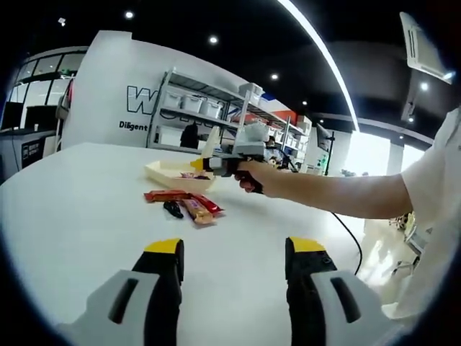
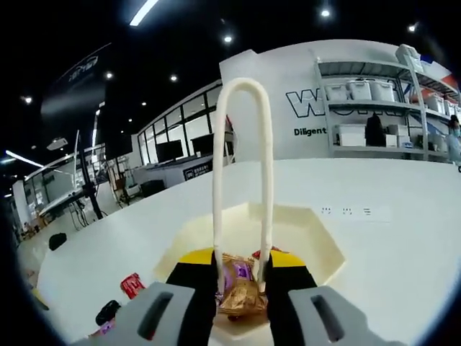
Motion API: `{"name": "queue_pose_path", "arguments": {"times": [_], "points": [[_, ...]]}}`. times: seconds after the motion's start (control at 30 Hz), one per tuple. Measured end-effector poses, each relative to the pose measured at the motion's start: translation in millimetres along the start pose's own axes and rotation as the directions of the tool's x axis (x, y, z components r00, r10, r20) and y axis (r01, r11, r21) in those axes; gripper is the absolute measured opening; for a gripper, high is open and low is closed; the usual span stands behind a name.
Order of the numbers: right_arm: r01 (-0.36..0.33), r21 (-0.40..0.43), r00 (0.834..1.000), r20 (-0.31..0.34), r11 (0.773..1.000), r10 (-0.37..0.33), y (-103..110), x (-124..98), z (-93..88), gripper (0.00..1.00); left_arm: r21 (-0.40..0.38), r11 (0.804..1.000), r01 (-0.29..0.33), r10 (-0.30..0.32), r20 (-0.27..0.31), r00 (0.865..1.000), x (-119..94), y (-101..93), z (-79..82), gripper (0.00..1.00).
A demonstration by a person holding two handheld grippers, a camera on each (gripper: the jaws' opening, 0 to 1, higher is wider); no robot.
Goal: Place the target food into the container with the food tongs after gripping and lifting it, then release it inside without dropping or visibly crushing the food.
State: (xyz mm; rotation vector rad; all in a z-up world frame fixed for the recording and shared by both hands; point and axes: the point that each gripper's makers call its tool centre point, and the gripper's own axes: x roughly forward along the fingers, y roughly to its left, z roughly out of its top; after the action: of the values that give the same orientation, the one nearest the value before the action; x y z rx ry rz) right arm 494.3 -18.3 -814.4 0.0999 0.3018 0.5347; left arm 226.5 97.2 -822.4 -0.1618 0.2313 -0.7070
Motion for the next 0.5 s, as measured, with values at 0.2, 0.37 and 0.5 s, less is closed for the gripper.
{"name": "queue_pose_path", "arguments": {"times": [0.2, 0.37, 0.5], "points": [[-0.036, 0.015, 0.999, 0.039, 0.999, 0.035, 12, -16, 13.7, 0.19, 0.003, 1.0, 0.005, -0.005, 0.005, 1.0, -1, -3.3, 1.5, 0.55], [-0.078, 0.002, 0.995, 0.055, 0.997, 0.078, 36, -39, 20.0, 0.19, 0.0, 1.0, -0.005, 0.005, 0.017, 1.0, -2, -2.1, 2.7, 0.55], [-0.108, -0.013, 0.993, 0.052, 0.994, 0.109, 55, -54, 15.8, 0.19, -0.003, 1.0, -0.011, 0.012, 0.028, 1.0, -2, -2.1, 4.4, 0.55]]}}
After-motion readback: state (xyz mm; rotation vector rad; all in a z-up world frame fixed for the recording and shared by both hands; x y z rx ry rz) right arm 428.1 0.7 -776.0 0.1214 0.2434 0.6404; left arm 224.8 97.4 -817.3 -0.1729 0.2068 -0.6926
